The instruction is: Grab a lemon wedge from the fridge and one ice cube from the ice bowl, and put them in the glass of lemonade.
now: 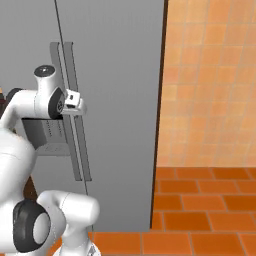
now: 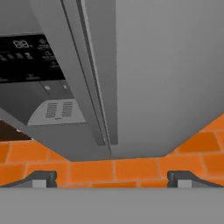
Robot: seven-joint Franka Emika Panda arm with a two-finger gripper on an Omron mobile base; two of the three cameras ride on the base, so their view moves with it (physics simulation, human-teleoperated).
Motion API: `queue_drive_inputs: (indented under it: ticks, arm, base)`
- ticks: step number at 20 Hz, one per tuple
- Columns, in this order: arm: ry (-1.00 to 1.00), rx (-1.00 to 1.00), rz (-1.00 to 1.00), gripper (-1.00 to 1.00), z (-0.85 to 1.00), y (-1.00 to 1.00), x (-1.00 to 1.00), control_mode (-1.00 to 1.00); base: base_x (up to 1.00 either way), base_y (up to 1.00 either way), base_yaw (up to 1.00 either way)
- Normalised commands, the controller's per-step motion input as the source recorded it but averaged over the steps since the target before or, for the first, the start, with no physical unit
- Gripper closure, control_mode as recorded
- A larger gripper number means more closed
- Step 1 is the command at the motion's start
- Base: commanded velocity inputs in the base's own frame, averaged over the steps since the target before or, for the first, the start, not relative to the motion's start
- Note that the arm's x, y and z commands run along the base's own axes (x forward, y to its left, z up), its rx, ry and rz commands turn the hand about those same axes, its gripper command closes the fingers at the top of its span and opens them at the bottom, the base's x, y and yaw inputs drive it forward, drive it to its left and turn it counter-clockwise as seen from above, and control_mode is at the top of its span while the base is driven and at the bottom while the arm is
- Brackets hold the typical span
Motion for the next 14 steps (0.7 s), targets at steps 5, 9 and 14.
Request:
queue_drive_inputs:
  ticks: [5,9,14]
  arm:
    - [-0.17,0.0,0.09,-1.0,0.0,0.09,0.5,-1.0]
    - [-0.12,0.0,0.0,-1.0,0.0,0.02,0.05,-1.0]
    - [-0.01,0.0,0.0,-1.0,-0.14,0.1,0.58,-1.0]
  base:
    - [0.0,0.0,0.0]
    - [0.0,0.0,0.0]
    - [0.0,0.0,0.0]
